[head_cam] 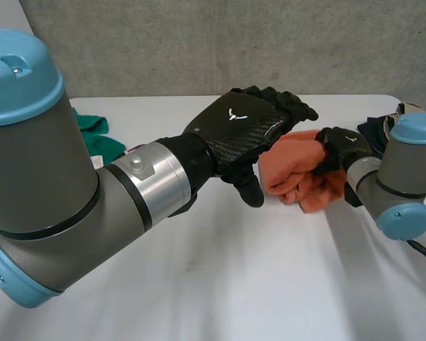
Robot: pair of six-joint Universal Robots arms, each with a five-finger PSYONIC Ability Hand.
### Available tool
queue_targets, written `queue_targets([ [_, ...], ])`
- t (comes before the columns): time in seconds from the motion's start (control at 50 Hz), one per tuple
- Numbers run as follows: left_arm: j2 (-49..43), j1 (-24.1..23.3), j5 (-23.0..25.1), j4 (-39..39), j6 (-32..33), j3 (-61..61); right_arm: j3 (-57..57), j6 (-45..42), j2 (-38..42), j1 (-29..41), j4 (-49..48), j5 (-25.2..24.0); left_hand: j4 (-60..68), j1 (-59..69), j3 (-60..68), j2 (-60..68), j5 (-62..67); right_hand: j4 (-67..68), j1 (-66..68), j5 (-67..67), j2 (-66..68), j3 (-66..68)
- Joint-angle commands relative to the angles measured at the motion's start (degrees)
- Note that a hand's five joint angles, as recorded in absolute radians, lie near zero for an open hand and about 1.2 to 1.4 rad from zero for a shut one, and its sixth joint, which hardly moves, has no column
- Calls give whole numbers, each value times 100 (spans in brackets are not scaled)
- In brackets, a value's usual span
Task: Fold the laundry.
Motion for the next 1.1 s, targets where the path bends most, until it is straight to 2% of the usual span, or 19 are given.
queue_targets([
  [0.02, 27, 58, 8, 23, 2, -161, 145, -803, -49, -340, 320, 45, -159, -111, -194, -176, -258, -3570, -3167, -3569, -3290, -3359],
  [0.16, 80, 111, -1, 14, -25, -196, 391, -1857, -663, -472, 488, 72, -159, -111, -194, -176, -258, -3570, -3167, -3569, -3290, -3359],
  [0.22, 141, 146, 17, 23, -25, -231, 514, -2647, -1006, -402, 602, -77, -159, -111, -194, -176, -258, -3570, -3167, -3569, -3290, -3359],
  [0.3, 203, 181, 25, 32, -33, -258, 751, -3904, -1331, -270, 822, -525, -159, -111, -194, -176, -258, -3570, -3167, -3569, -3290, -3359],
  [0.32, 220, 199, 25, 32, -33, -266, 899, -4394, -1402, -253, 874, -779, -159, -111, -194, -176, -258, -3570, -3167, -3569, -3290, -3359],
  [0.4, 256, 199, 25, 23, -33, -301, 1286, -5301, -1481, -252, 822, -1438, -159, -111, -194, -176, -258, -3570, -3167, -3569, -3290, -3359],
  [0.46, 273, 199, 25, 32, -42, -345, 1445, -5514, -1420, -235, 708, -1642, -159, -111, -194, -176, -258, -3570, -3167, -3569, -3290, -3359],
  [0.7, 256, 234, 17, 102, -60, -460, 1639, -5691, -762, -218, -846, -1449, -159, -111, -194, -176, -258, -3570, -3167, -3569, -3290, -3359],
  [0.84, 282, 313, 25, 111, -147, -486, 1604, -5699, -366, -156, -1366, -1423, -159, -111, -194, -176, -258, -3554, -3152, -3554, -3275, -3344],
  [0.92, 326, 375, 25, 111, -227, -539, 1507, -5673, -181, -138, -1551, -1431, -159, -111, -194, -176, -258, -1943, -1540, -1942, -1663, -1733],
  [0.96, 335, 410, 43, 119, -262, -556, 1428, -5603, -154, -130, -1648, -1440, -159, -111, -194, -176, -258, 1529, 1932, 1530, 1809, 1740],
  [1.0, 335, 436, 52, 119, -271, -556, 1367, -5524, -181, -112, -1709, -1440, -159, -111, -194, -176, -258, 3420, 3823, 3421, 3700, 3631],
  [1.1, 396, 507, 78, 128, -315, -548, 990, -4849, -583, -173, -2016, -1440, -159, -111, -194, -176, -258, 3430, 3833, 3431, 3710, 3641],
])
